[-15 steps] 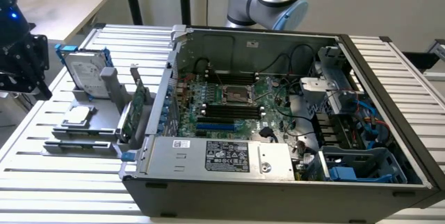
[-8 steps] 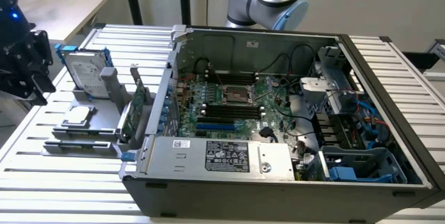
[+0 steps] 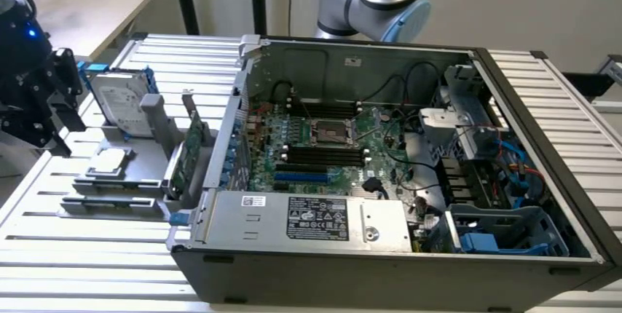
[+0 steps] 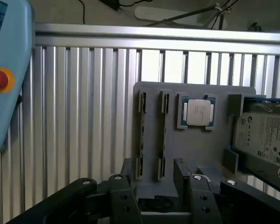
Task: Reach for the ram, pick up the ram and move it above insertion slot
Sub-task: 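Pick up the ram and move it above insertion slot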
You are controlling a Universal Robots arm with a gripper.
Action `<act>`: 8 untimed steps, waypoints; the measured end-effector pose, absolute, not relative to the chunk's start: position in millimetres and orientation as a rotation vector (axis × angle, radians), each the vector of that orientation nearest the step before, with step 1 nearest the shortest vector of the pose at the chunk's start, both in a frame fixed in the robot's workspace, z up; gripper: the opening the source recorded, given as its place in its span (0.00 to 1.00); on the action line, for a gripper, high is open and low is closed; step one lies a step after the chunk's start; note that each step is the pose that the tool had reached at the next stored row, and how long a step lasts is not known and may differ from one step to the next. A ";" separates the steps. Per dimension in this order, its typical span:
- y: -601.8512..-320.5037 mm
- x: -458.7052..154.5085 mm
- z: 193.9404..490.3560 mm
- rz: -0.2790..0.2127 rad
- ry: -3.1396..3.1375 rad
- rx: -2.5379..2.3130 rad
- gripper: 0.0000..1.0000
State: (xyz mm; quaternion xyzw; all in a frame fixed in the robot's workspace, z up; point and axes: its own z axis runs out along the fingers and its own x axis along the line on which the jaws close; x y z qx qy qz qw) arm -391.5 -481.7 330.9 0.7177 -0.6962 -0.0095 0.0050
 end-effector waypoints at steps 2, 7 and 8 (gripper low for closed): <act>-481.7 -390.8 327.2 -0.030 -2.180 2.248 0.48; -482.2 -389.6 318.2 -0.030 -2.180 2.248 0.48; -482.3 -389.4 316.4 -0.030 -2.180 2.248 0.48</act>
